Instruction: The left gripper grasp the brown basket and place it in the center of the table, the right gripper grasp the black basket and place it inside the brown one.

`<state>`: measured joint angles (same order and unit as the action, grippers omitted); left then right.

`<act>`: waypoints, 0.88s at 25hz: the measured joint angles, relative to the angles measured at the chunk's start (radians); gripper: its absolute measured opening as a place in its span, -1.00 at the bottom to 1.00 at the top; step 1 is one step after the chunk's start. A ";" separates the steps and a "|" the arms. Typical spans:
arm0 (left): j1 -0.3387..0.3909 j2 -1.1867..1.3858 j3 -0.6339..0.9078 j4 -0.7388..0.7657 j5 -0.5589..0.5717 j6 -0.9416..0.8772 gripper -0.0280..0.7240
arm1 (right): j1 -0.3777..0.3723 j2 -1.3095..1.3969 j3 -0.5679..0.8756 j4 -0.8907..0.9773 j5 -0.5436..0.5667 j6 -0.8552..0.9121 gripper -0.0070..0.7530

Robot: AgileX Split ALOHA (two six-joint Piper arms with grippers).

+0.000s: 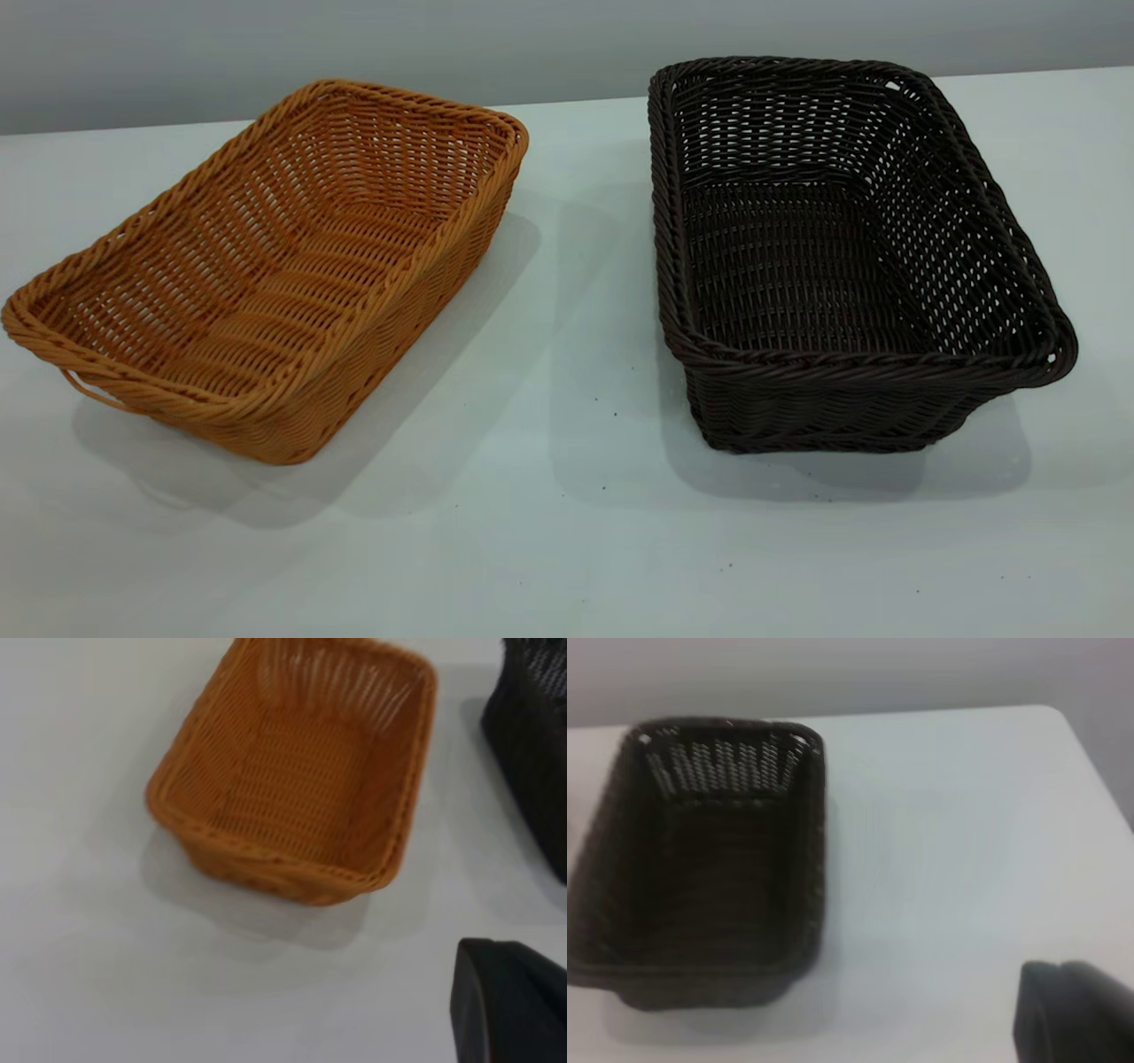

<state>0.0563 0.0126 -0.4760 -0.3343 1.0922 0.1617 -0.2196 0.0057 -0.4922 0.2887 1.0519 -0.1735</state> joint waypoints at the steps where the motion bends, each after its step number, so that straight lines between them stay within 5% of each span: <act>1: 0.000 0.013 0.000 -0.015 -0.007 0.018 -0.91 | 0.000 0.015 -0.004 0.024 -0.002 -0.001 -0.83; 11: 0.000 0.236 0.000 -0.214 -0.163 0.294 0.00 | 0.000 0.290 -0.005 0.373 -0.010 -0.103 0.13; 14: 0.000 0.323 0.000 -0.205 -0.225 0.348 0.17 | 0.000 0.383 -0.005 0.505 -0.025 -0.128 0.19; 22: 0.000 0.594 -0.013 -0.206 -0.394 0.516 0.20 | 0.000 0.585 -0.003 0.833 -0.097 -0.141 0.20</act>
<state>0.0563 0.6063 -0.4890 -0.5407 0.6982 0.6772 -0.2196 0.5911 -0.4952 1.1212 0.9550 -0.3141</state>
